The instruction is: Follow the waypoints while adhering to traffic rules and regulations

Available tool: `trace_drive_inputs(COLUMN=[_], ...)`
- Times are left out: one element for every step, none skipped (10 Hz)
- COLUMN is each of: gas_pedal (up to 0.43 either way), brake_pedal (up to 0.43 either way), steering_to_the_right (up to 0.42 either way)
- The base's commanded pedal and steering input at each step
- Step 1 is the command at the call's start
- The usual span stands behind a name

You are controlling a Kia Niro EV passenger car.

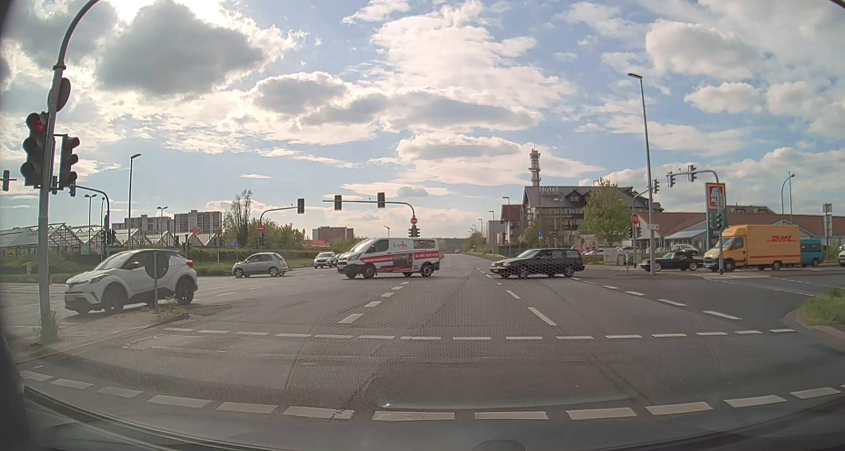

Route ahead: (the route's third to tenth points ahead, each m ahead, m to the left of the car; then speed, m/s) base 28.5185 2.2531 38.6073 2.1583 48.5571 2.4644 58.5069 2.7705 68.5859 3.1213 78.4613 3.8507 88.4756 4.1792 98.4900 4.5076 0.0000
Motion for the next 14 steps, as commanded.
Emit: trace_drive_inputs(gas_pedal=[0.000, 0.000, 0.000, 0.000, 0.000, 0.000, 0.000, 0.000, 0.000, 0.000, 0.000, 0.000, 0.000, 0.000], brake_pedal=[0.268, 0.274, 0.268, 0.268, 0.268, 0.274, 0.274, 0.268, 0.268, 0.268, 0.268, 0.274, 0.274, 0.274], steering_to_the_right=[-0.004, -0.004, -0.004, -0.004, -0.004, -0.004, -0.004, -0.003, -0.004, -0.003, -0.003, -0.004, -0.004, -0.004])
